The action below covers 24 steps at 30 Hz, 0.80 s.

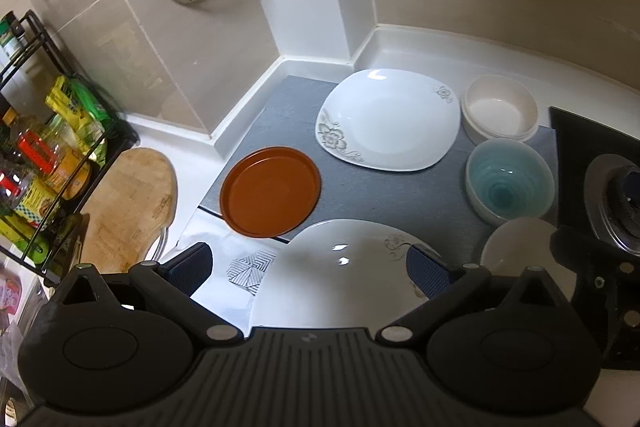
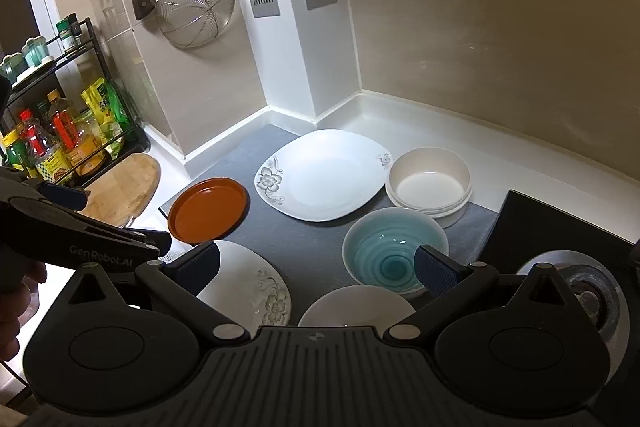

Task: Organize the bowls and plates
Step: 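Move the left gripper toward the brown round plate on the mat, then lower the left gripper and close it on the brown plate's rim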

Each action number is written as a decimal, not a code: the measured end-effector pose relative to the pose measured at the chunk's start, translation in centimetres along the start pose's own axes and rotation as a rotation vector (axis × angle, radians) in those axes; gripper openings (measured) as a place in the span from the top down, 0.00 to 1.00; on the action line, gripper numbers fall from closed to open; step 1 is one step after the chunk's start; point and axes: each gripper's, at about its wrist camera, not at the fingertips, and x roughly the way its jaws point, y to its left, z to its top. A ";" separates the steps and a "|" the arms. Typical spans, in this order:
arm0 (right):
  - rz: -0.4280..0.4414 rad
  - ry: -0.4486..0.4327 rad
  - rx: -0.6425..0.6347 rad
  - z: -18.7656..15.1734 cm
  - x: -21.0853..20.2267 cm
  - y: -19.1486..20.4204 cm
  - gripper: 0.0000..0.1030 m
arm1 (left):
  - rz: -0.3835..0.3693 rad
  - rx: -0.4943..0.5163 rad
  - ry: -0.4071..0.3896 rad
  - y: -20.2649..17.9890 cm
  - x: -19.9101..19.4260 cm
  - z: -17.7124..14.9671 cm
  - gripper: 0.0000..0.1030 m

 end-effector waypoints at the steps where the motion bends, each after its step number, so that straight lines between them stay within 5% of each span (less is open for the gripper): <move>1: 0.004 0.001 -0.001 0.1 0.1 0.0 0.00 | 0.005 -0.006 0.005 0.3 0.2 0.0 0.00; 14: -0.001 0.048 0.009 1.5 5.2 3.0 0.00 | 0.042 -0.110 0.061 9.1 6.2 0.9 0.00; 24: -0.069 0.154 0.113 2.9 12.3 8.1 0.00 | -0.046 -0.082 0.067 15.8 13.5 2.2 0.00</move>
